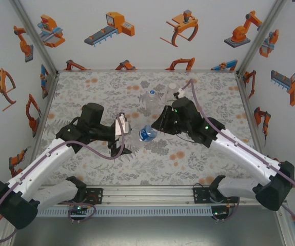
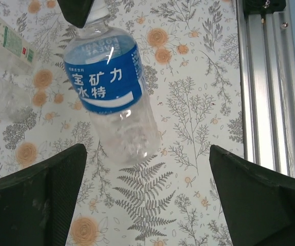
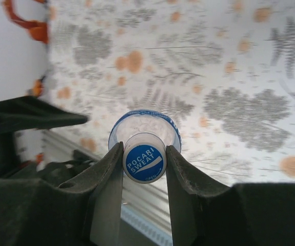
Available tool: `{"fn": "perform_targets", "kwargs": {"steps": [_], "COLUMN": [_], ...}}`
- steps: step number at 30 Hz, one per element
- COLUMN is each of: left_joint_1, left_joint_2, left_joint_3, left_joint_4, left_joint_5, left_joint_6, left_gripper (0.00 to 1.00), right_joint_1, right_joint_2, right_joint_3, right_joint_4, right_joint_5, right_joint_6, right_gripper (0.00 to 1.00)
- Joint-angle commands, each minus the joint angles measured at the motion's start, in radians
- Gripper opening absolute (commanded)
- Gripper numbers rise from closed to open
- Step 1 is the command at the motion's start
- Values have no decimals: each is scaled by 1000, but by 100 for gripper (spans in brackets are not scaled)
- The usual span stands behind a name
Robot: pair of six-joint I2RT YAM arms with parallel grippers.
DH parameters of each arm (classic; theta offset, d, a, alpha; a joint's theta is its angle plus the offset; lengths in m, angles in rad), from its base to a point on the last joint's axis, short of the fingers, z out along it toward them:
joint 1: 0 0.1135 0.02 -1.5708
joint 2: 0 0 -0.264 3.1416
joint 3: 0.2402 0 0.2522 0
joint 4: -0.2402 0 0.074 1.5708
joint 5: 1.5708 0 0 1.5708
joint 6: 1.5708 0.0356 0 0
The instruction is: Screw on the bottle caps
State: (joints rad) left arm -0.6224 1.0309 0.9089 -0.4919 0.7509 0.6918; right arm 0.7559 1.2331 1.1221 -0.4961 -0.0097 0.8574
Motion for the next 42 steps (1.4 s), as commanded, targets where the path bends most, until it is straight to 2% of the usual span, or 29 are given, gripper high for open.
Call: {"fn": "perform_targets", "kwargs": {"steps": [1,8,13,22,31,39,42], "left_joint_1": [3,7,9,10,10,9,9], "left_joint_2": [-9,-1,7,22,40,44,41], "left_joint_3": [21,21,22,22,25,25,25], "left_joint_4": [6,6,3,0,-2,-2,-2], "left_joint_5": [21,12,7,-5,-5,-2,-2], "left_joint_6": [1,-2,0,0,-1,0,-1], "left_gripper": [97,97,97,97,97,97,97], "right_joint_1": [-59,-166,-186,-202,-208,-208,-208], "right_joint_2": [39,219,395,595,674,648,629], "right_joint_3": [85,258,437,622,644,575,545], "right_joint_4": [-79,-161,-242,-262,-175,-95,-77], "right_joint_5": [8,31,43,118,140,134,128], "right_joint_6": [-160,-378,-498,-586,-602,-583,-578], "right_gripper": [13,13,12,10,9,9,12]}}
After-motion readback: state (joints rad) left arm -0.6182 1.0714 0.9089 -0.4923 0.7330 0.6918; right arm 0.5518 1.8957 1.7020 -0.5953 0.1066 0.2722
